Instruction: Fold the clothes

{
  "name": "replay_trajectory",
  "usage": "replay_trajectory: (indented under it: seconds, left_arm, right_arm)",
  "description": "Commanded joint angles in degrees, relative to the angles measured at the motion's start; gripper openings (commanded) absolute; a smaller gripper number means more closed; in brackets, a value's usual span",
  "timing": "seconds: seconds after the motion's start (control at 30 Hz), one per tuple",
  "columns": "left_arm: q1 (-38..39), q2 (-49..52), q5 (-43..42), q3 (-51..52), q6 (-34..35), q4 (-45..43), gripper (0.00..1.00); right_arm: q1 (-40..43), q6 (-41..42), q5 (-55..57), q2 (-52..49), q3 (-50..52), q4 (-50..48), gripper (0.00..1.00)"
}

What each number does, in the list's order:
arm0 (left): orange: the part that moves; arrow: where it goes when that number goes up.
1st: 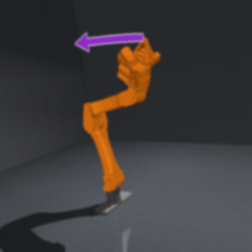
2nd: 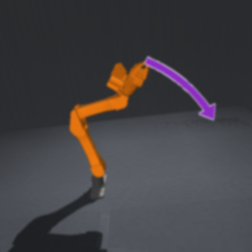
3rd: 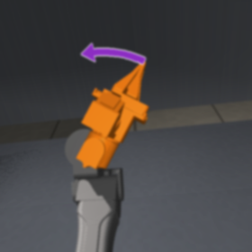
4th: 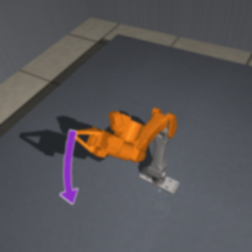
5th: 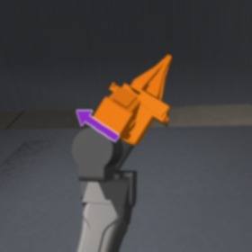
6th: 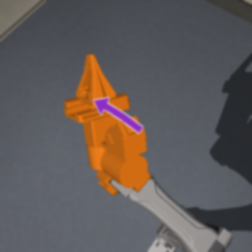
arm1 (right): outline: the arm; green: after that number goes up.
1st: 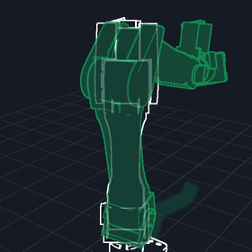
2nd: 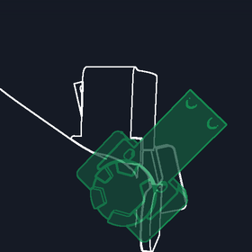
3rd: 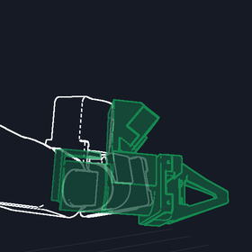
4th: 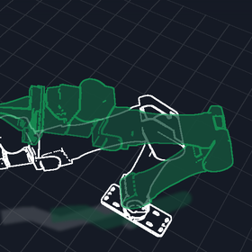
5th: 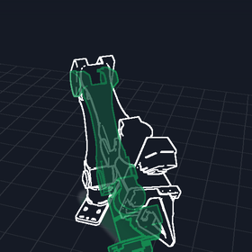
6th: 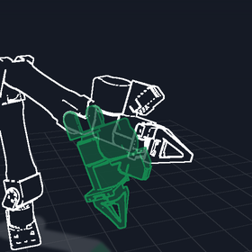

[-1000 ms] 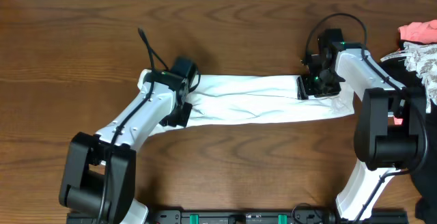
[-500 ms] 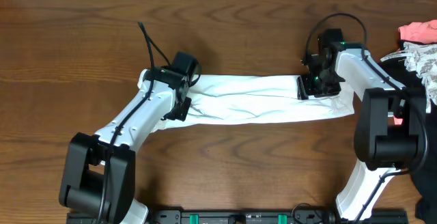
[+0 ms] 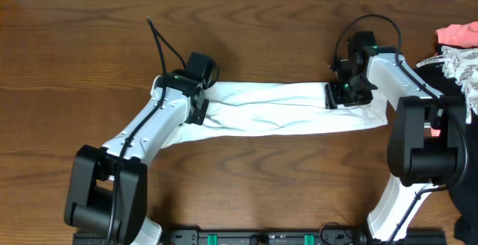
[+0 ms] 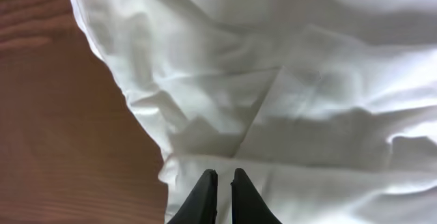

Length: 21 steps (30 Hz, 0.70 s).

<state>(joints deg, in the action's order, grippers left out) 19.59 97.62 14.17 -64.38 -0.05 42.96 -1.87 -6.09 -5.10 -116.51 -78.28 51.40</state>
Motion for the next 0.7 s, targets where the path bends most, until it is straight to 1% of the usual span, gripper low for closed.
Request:
replay_trajectory:
  seconds: [0.0, 0.03, 0.07, 0.17, 0.23, 0.3, 0.33, 0.4, 0.47, 0.5, 0.57, 0.67]
  left_arm:
    - [-0.31, 1.14, 1.20, -0.09, -0.46, -1.49, 0.11]
    - [-0.31, 1.18, 1.70, -0.09, -1.11, -2.51, 0.14]
    - [-0.31, 1.14, 2.99, -0.22, -2.23, -3.85, 0.14]
    - [-0.61, 0.15, 7.72, -3.17, -2.19, -4.55, 0.15]
    - [-1.07, -1.11, 7.74, -6.67, -0.11, -3.58, 0.15]
    - [-1.16, -2.40, 7.21, -9.79, 3.65, -0.35, 0.15]
    - [-1.16, -3.08, 5.73, -11.04, 5.44, 2.08, 0.14]
    - [-1.01, -4.48, -1.73, -11.96, 7.61, 7.28, 0.06]
    - [-0.72, -4.94, -8.59, -11.85, 7.74, 12.15, 0.05]
    - [-0.42, -4.83, -10.49, -11.69, 7.72, 14.45, 0.06]
    - [0.59, -4.33, -11.63, -10.64, 7.67, 18.16, 0.06]
    - [2.19, -3.96, -11.63, -7.54, 7.69, 19.54, 0.06]
  right_arm:
    - [0.09, 0.26, 1.88, -0.63, 1.18, 0.24, 0.64]
    - [0.09, 0.26, 1.88, -0.63, 1.18, 0.24, 0.64]
    - [0.09, 0.26, 1.88, -0.63, 1.18, 0.24, 0.64]
    - [0.09, 0.26, 1.88, -0.63, 1.18, 0.20, 0.64]
    - [0.09, 0.26, 1.88, -0.63, 1.18, 0.20, 0.64]
    - [0.09, 0.26, 1.88, -0.63, 1.18, 0.24, 0.64]
    - [0.09, 0.26, 1.88, -0.63, 1.18, 0.26, 0.64]
    - [0.09, 0.26, 1.88, -0.63, 1.18, 0.28, 0.64]
    - [0.09, 0.26, 1.88, -0.63, 1.18, 0.22, 0.64]
    - [0.09, 0.28, 1.88, -0.63, 1.18, 0.17, 0.64]
    - [0.09, 0.28, 1.84, -0.63, 1.18, 0.02, 0.64]
    - [0.07, 0.28, 1.84, -0.63, 1.18, 0.02, 0.64]
